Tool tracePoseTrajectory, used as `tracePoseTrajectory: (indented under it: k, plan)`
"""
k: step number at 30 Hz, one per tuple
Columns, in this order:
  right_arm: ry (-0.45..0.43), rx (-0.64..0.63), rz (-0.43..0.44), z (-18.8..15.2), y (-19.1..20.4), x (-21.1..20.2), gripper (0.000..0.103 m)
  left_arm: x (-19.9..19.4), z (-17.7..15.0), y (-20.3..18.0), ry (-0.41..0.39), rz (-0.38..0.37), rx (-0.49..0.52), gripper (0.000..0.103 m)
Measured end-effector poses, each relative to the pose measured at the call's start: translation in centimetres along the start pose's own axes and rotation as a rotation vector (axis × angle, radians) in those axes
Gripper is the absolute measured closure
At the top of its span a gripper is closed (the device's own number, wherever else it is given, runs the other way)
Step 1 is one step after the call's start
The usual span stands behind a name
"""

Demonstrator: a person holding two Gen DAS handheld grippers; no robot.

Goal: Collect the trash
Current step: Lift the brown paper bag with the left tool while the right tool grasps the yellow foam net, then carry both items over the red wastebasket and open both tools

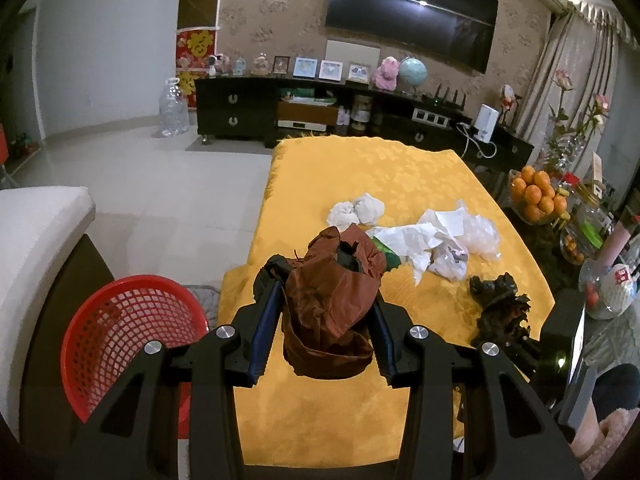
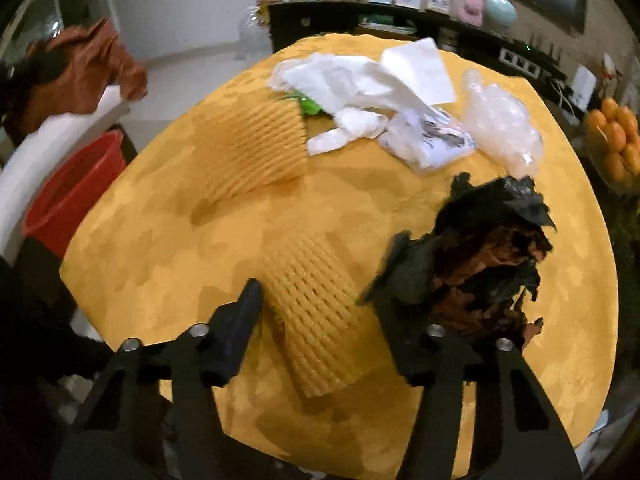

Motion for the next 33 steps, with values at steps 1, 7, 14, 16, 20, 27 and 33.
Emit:
tracePoseTrajectory:
  k: [1, 7, 14, 16, 20, 27, 33]
  plan:
    - [-0.005, -0.004, 0.005, 0.0, 0.0, -0.1, 0.058, 0.0, 0.0, 0.1, -0.001, 0.002, -0.004, 0.063]
    - [-0.024, 0.005, 0.017, 0.0, -0.2, -0.9, 0.071, -0.3, 0.3, 0.6, -0.012, 0.015, -0.026, 0.063]
    - [-0.11, 0.062, 0.04, 1.2, -0.8, -3.2, 0.075, -1.1, 0.7, 0.6, -0.051, 0.033, -0.021, 0.063]
    - [-0.133, 0.067, 0.037, 1.6, -0.8, -3.8, 0.075, -1.5, 0.8, 0.7, -0.065, 0.045, -0.019, 0.063]
    - [-0.183, 0.089, 0.027, 2.5, -1.3, -5.2, 0.075, -2.0, 0.9, 1.4, -0.091, 0.069, -0.026, 0.063]
    - [-0.268, 0.118, 0.011, 3.8, -1.9, -7.5, 0.075, -3.4, 1.1, 3.7, -0.136, 0.128, -0.064, 0.063]
    - [-0.309, 0.122, 0.023, 4.8, -1.6, -8.5, 0.075, -4.8, 1.2, 6.8, -0.155, 0.19, -0.129, 0.063]
Point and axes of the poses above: each gripper's, at about its wrist camera, not at the fingertips, and x roughly the way its jaws point, y to its left, z to its top, the point moved 2 cm from there along x, roughly the way its jaws point, and after that the axes turned 14 degrees about -x, right-handed, at the moved point
